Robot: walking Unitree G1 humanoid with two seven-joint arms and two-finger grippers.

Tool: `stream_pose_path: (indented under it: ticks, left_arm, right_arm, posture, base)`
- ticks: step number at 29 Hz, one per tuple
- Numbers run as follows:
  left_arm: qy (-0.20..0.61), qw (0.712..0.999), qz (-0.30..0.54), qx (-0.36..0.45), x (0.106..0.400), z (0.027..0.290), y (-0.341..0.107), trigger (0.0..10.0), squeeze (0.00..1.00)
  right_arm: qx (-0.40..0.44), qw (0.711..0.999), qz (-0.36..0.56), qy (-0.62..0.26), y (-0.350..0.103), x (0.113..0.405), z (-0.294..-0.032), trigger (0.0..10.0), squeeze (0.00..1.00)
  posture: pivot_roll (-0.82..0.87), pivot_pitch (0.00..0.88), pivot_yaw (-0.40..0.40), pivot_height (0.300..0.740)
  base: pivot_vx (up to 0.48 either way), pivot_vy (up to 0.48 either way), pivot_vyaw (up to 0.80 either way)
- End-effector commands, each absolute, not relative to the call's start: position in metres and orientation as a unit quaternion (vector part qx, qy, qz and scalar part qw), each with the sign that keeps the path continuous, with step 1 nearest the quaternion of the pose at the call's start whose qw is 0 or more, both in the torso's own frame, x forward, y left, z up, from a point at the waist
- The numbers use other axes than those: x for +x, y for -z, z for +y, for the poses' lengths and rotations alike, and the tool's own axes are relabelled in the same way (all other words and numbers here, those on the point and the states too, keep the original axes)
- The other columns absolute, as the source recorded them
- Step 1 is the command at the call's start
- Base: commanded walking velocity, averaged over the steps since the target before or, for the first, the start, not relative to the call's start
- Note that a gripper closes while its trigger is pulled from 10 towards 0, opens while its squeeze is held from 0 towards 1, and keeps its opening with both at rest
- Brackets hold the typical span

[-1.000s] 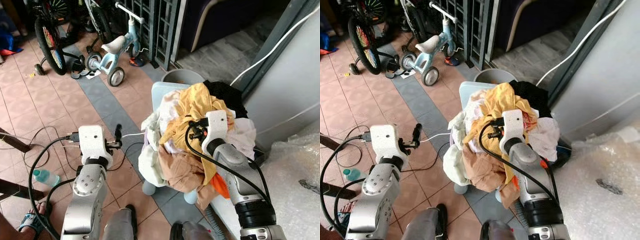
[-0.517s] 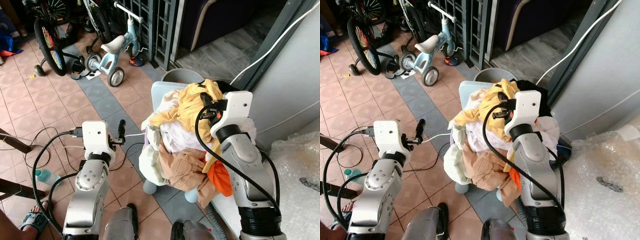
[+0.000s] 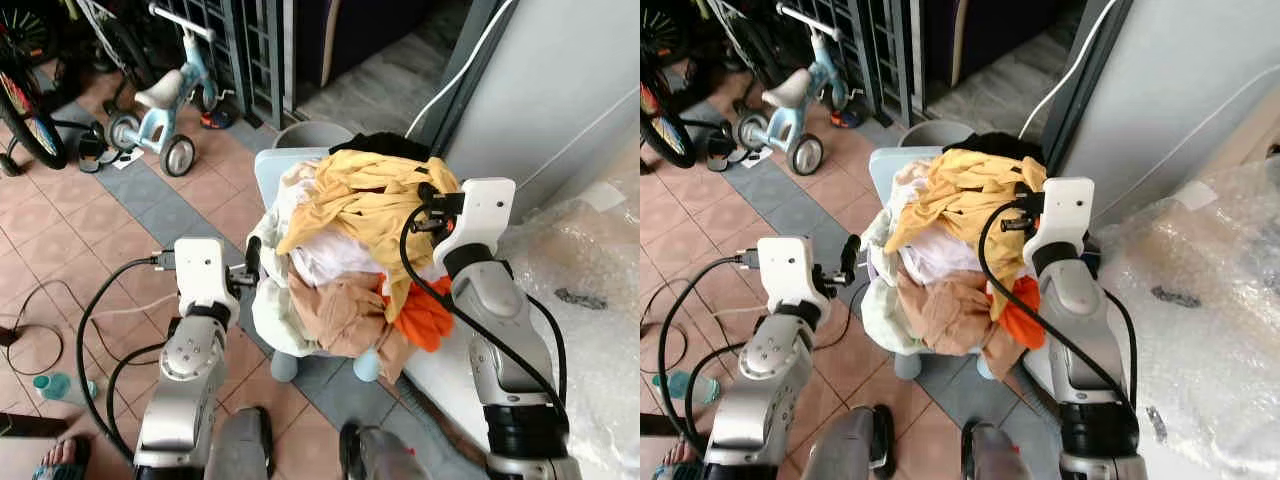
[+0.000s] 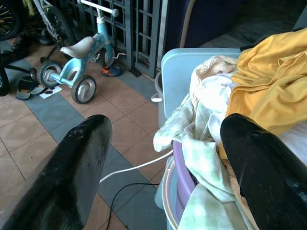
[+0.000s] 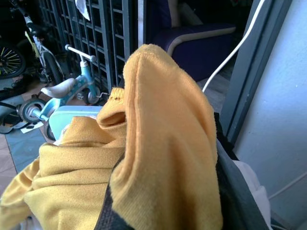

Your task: Clothes washing

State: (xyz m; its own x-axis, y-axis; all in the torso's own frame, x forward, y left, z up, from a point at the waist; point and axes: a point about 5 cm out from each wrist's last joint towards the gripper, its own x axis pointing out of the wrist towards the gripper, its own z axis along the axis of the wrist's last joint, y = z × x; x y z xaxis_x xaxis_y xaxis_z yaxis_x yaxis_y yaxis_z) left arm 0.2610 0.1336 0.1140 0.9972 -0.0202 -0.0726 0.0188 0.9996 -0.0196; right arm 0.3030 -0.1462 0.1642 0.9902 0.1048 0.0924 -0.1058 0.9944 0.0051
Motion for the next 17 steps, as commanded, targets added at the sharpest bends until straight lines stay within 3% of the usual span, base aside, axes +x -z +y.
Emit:
stream_pose_path:
  ticks: [1, 7, 10, 17]
  left_arm:
    - [0.002, 0.999, 0.048, -0.006, 0.2593, 0.1371, -0.1087, 10.0, 0.00]
    - [0.001, 0.999, 0.048, -0.006, 0.2595, 0.1369, -0.1086, 10.0, 0.00]
    - [0.000, 0.999, 0.048, -0.007, 0.2604, 0.1375, -0.1083, 10.0, 0.00]
    - [0.018, 0.999, 0.033, -0.021, 0.2609, 0.1376, -0.1110, 10.0, 0.00]
  right_arm:
    - [0.000, 0.997, -0.057, -0.051, -0.1663, 0.3033, -0.1460, 10.0, 0.00]
    - [-0.002, 0.997, -0.060, -0.044, -0.1675, 0.3050, -0.1474, 10.0, 0.00]
    - [-0.003, 0.997, -0.060, -0.041, -0.1673, 0.3061, -0.1477, 10.0, 0.00]
    - [-0.005, 0.997, -0.071, -0.037, -0.1687, 0.3067, -0.1490, 10.0, 0.00]
  posture:
    - [0.09, 0.129, -0.022, 0.740]
    - [0.09, 0.129, -0.023, 0.740]
    - [0.09, 0.126, -0.023, 0.740]
    - [0.08, 0.110, -0.018, 0.740]
  base:
    - [-0.360, 0.000, 0.00]
    - [-0.328, 0.000, 0.00]
    - [0.000, 0.000, 0.00]
    - [0.000, 0.000, -0.70]
